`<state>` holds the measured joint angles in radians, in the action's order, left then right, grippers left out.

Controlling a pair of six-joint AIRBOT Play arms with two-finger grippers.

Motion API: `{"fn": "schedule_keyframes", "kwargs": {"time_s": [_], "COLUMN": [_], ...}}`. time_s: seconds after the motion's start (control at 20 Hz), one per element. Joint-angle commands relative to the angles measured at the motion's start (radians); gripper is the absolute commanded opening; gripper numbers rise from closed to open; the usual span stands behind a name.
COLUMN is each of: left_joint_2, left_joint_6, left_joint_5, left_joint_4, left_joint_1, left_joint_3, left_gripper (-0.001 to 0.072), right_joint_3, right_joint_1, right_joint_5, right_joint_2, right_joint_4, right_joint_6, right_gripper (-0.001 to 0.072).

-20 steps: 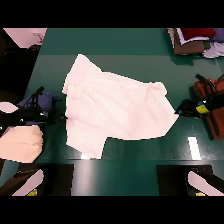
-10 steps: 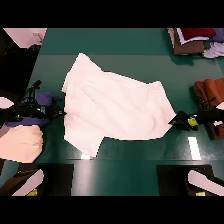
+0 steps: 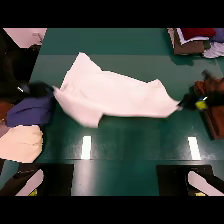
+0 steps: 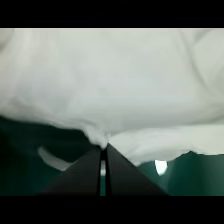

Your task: Fold the shirts.

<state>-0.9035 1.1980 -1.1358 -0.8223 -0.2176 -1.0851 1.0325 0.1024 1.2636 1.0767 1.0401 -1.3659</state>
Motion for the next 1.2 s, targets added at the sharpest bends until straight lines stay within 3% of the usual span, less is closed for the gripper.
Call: {"fn": "schedule_keyframes", "kwargs": {"time_s": [0.0,0.3,0.55,0.7,0.85,1.15], "left_joint_2": [0.055,0.055,0.055,0.045,0.044,-0.110], "left_joint_6": [0.009,0.035,0.082,0.092,0.097,0.095], "left_joint_5": [0.008,0.040,0.080,0.057,0.037,-0.101], "left_joint_4": [0.001,0.000,0.017,0.006,0.007,0.004], "left_joint_1": [0.000,0.000,0.000,0.000,0.000,0.000], "left_joint_3": [-0.374,-1.012,-1.192,-1.160,-0.961,-0.521], "left_gripper": [0.0021,0.0021,0.0021,0.0021,0.0021,0.0020], "right_joint_3": [0.264,0.671,0.891,1.027,1.064,0.733], "right_joint_1": [-0.002,0.003,0.132,0.249,0.262,0.033], "right_joint_5": [-0.059,-0.176,-0.116,0.047,0.208,0.333], "right_joint_2": [-0.151,-0.310,-0.355,-0.291,-0.169,0.082], "right_joint_4": [0.008,0.012,0.089,0.077,0.049,0.138], "right_joint_6": [-0.024,-0.032,-0.032,-0.040,-0.074,-0.143], "right_gripper": [0.0020,0.0019,0.0019,0.0019,0.0019,0.0019]}}
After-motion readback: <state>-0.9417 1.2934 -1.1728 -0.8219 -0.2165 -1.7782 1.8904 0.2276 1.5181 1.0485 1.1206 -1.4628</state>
